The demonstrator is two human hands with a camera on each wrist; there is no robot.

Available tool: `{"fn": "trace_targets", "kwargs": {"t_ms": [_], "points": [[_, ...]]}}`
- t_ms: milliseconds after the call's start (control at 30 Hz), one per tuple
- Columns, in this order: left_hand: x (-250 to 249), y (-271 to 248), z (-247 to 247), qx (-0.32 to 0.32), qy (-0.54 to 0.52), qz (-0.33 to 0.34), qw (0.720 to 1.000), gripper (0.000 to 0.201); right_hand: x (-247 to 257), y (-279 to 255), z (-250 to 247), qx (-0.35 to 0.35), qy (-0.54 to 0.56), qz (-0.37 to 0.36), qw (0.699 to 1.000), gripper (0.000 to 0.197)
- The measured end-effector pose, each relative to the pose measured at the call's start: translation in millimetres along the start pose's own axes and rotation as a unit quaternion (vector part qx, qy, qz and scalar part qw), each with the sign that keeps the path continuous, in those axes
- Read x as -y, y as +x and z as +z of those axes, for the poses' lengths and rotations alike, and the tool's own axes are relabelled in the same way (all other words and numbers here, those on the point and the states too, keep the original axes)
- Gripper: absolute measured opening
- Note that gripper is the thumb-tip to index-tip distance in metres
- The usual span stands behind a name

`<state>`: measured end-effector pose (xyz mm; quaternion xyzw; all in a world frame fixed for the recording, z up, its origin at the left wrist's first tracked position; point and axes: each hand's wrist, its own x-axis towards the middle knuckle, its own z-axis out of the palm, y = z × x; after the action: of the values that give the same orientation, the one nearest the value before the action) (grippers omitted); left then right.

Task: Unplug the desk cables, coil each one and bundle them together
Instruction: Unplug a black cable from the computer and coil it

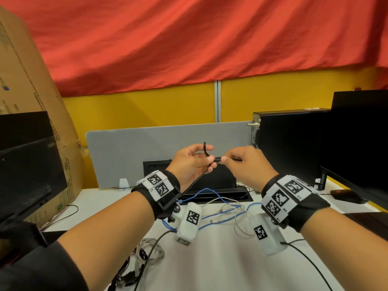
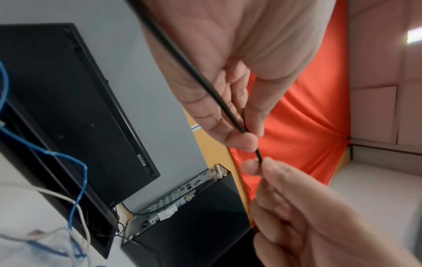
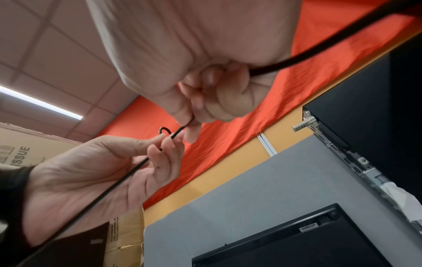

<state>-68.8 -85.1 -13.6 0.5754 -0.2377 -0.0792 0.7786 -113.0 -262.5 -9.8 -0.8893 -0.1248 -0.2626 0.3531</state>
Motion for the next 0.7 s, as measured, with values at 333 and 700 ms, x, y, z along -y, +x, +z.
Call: {"fn": "trace_targets", "kwargs": {"t_ms": [333, 700], "points": [[-5.1, -4.1, 0.9, -0.001, 0.018, 0.0, 1.0, 0.032, -2.9, 2.8, -3.3, -0.02, 0.09, 0.038, 0.995, 0.023], [1.8, 1.3, -8.7, -0.071, 0.134, 0.025, 0.988, 0.009, 8.8, -6.4, -15.1, 0.107, 0.291, 0.124, 0.943, 0.026]]}}
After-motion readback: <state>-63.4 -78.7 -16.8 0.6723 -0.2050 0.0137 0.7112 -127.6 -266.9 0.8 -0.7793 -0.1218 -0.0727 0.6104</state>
